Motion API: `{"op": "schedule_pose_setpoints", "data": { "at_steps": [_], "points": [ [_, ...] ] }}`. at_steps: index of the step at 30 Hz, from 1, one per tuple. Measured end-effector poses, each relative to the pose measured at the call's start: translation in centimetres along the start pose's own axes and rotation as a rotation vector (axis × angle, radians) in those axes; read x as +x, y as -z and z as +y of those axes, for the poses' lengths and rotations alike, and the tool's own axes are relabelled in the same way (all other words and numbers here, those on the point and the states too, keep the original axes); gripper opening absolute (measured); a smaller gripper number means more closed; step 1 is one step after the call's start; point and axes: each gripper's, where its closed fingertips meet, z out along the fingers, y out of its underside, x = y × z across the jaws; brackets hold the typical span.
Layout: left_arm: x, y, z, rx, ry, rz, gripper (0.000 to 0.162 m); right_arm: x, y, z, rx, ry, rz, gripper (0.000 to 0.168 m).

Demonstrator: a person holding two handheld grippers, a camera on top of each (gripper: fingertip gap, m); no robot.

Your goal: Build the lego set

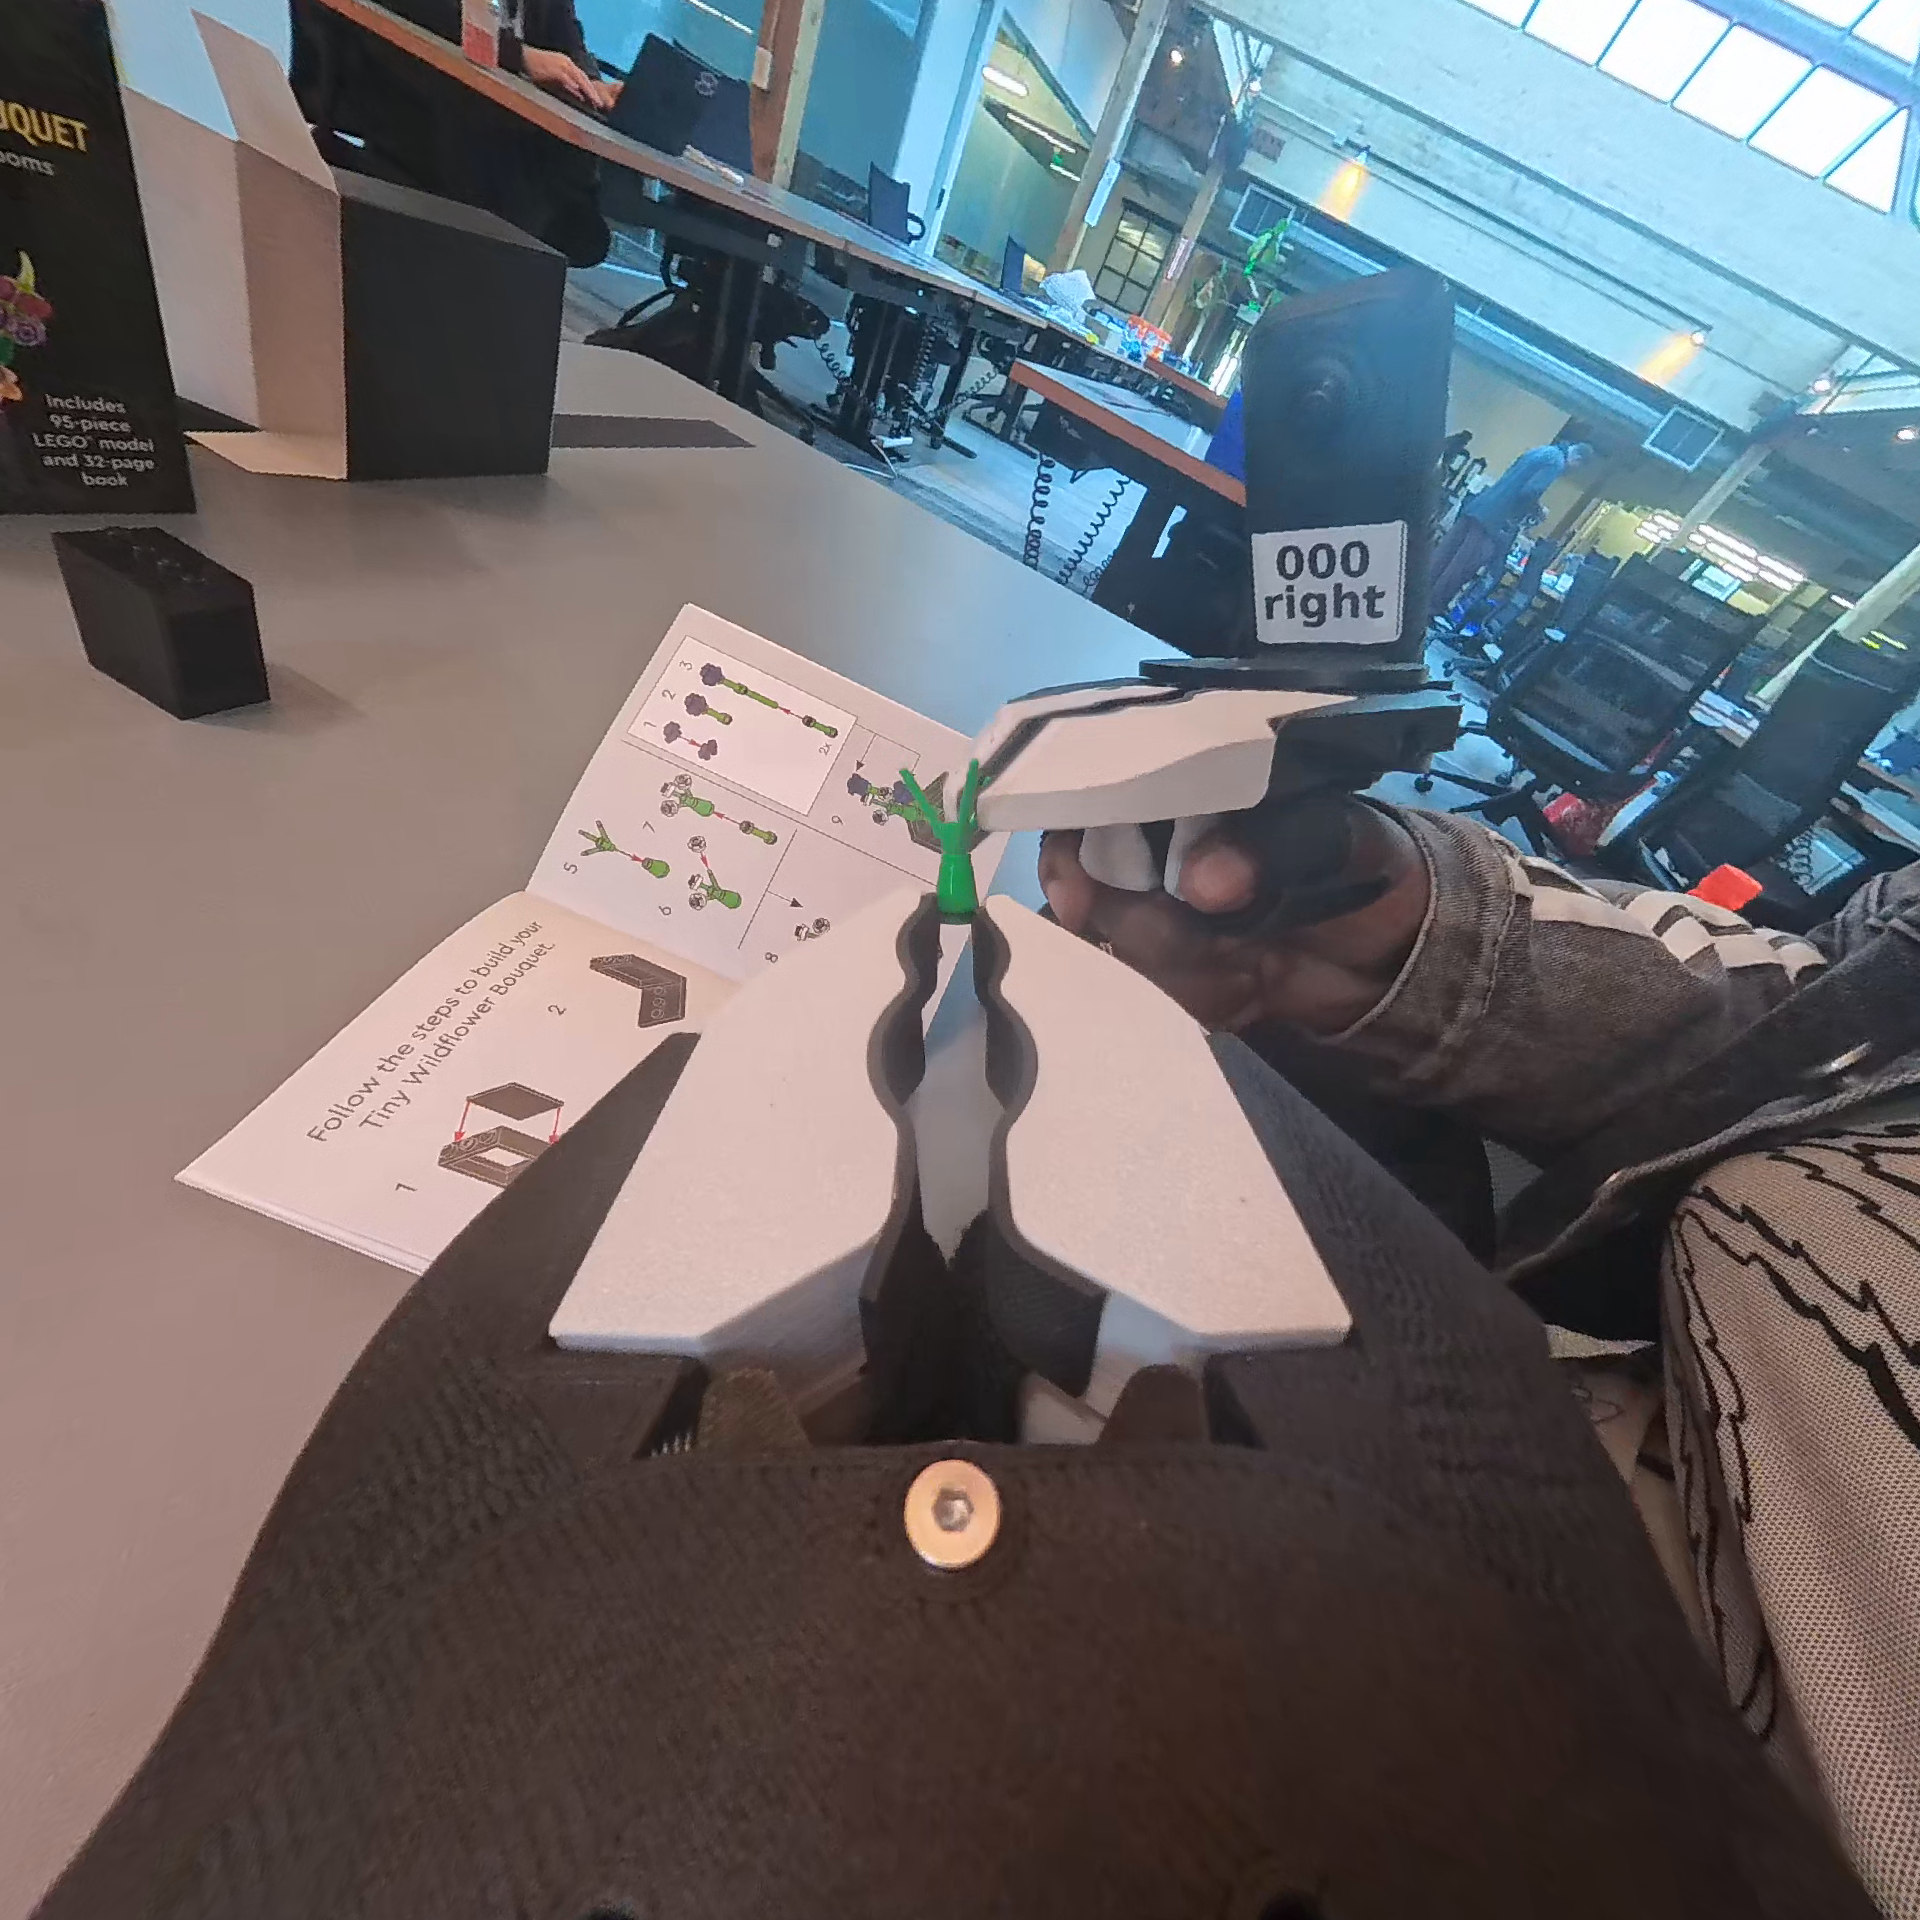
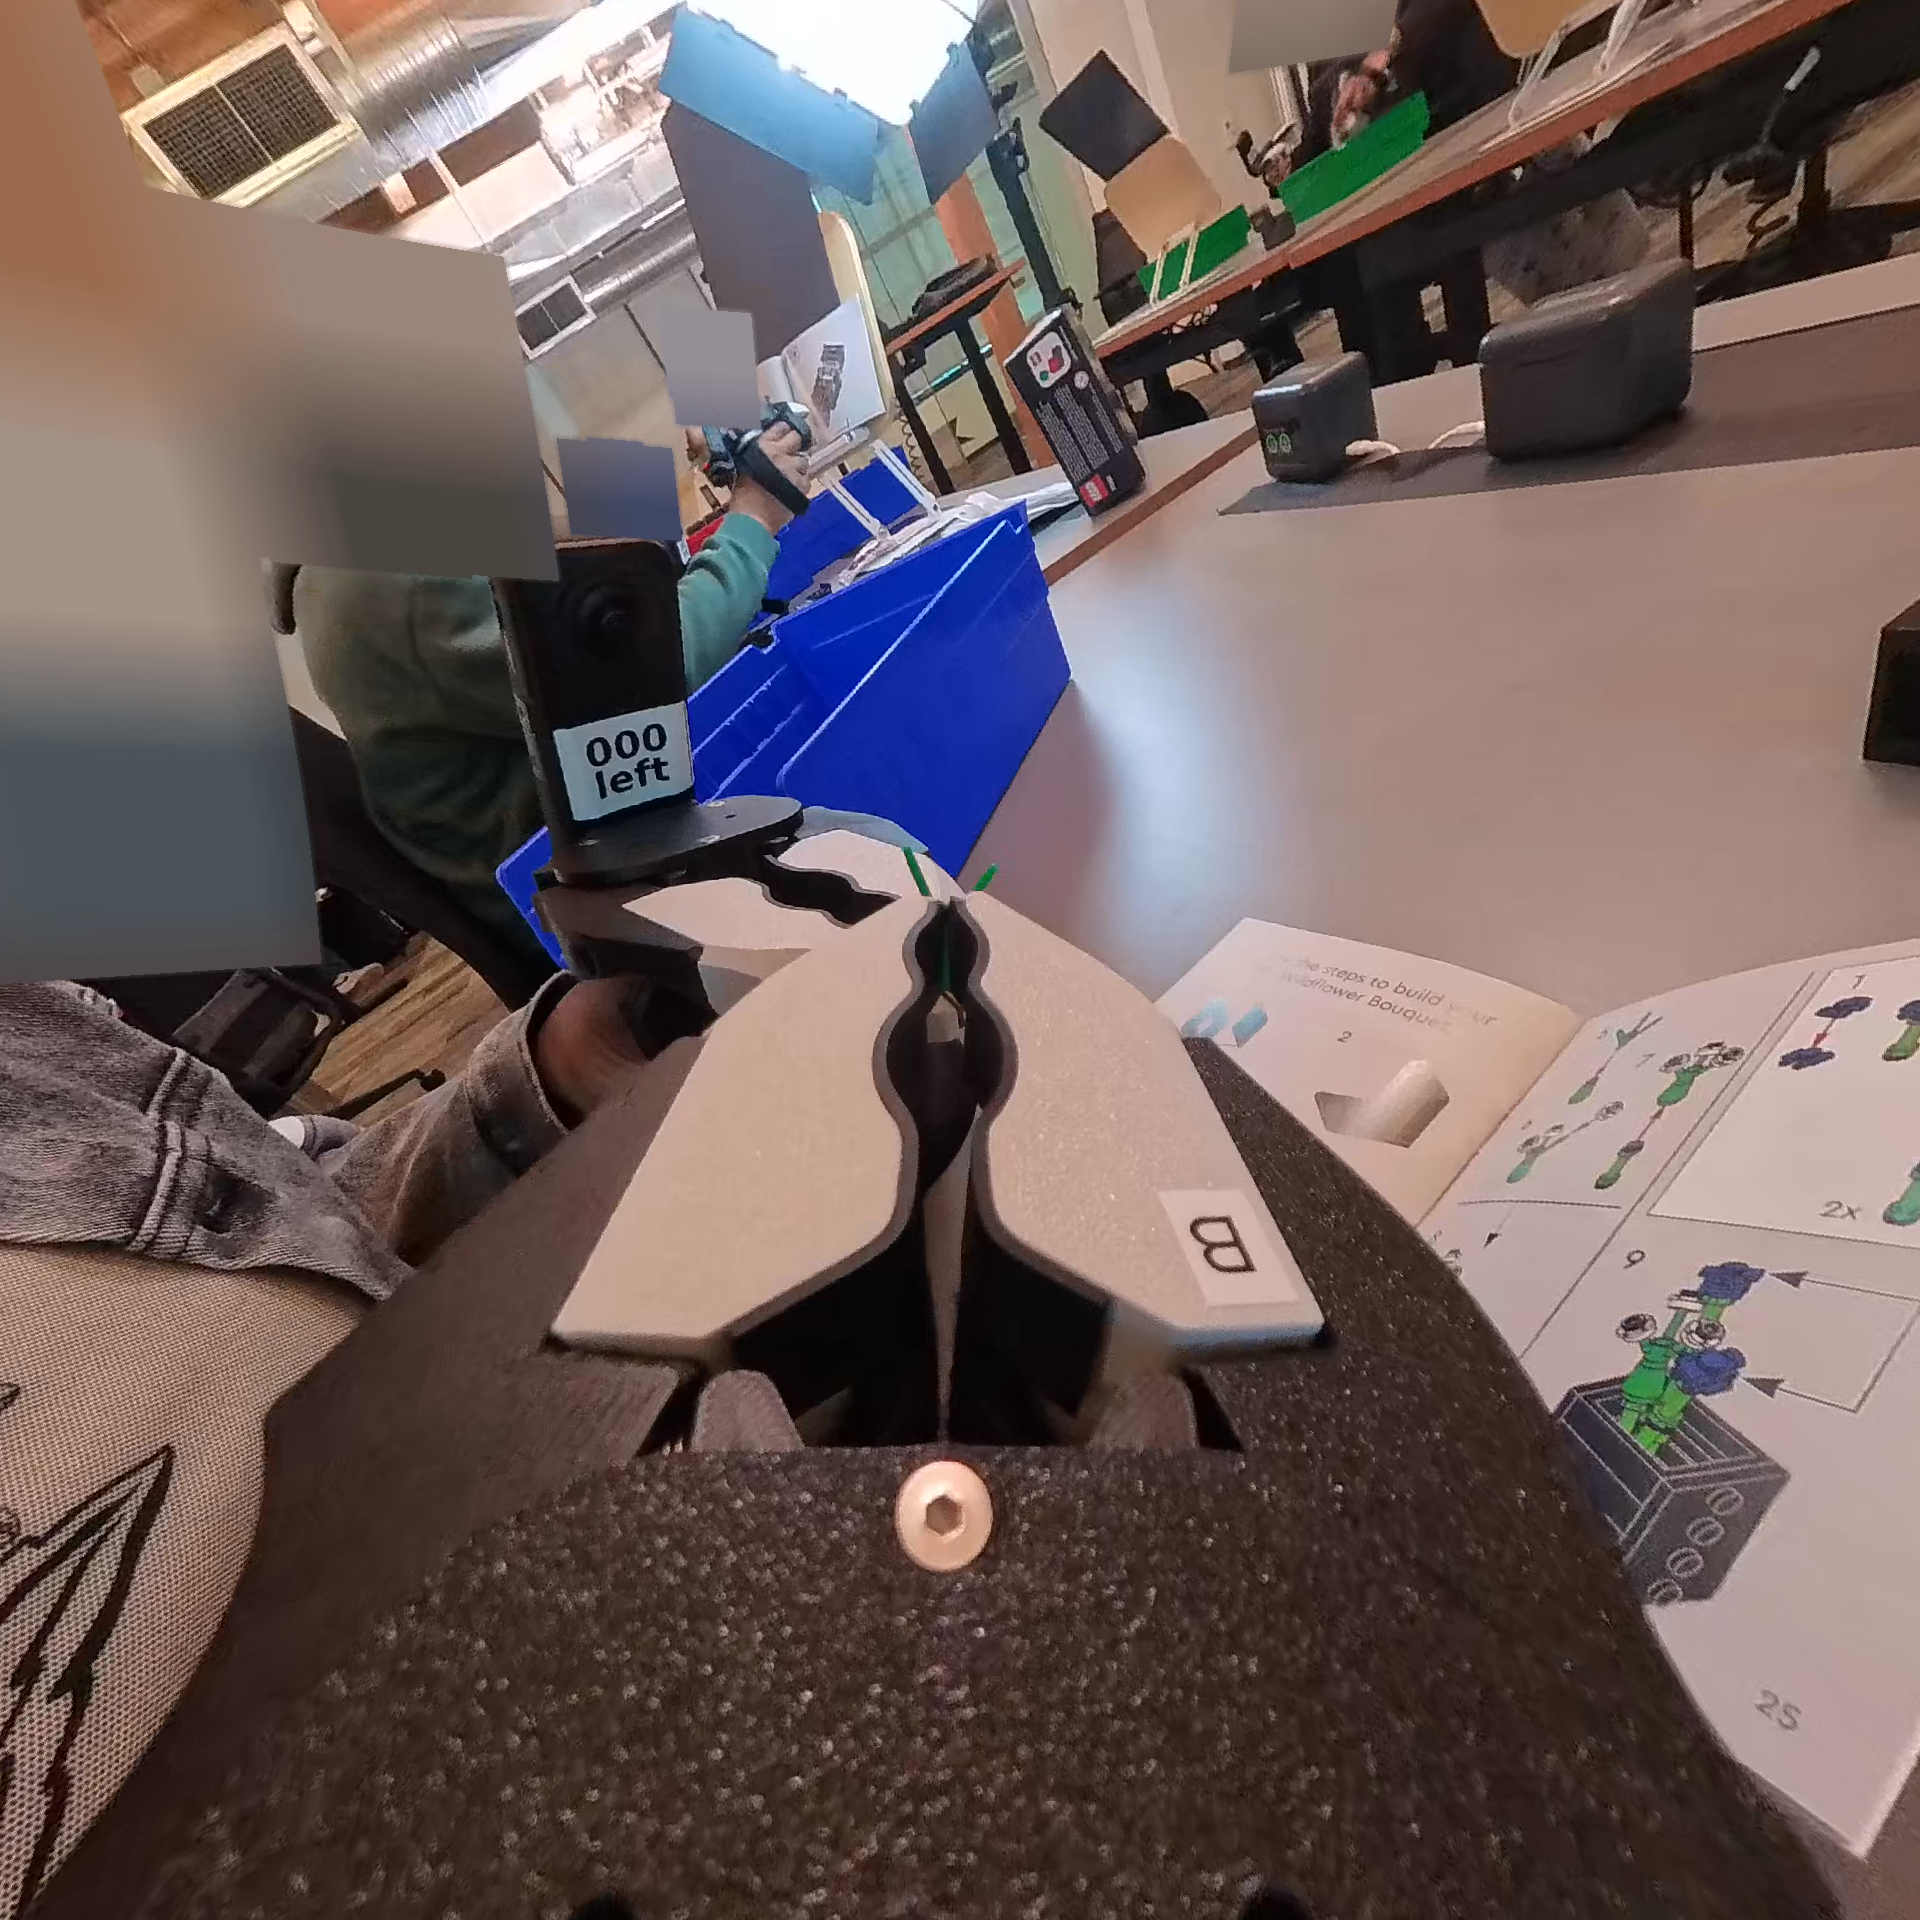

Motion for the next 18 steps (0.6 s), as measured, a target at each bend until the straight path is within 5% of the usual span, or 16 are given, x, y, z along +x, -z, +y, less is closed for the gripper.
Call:
{"op": "schedule_pose_setpoints", "data": {
  "at_steps": [18],
  "points": [
    [0.53,-0.08,-0.06,-0.004,-0.033,0.018,0.006,-0.43,0.44,-0.2,0.021,0.001,-0.019,0.0]
  ]
}}
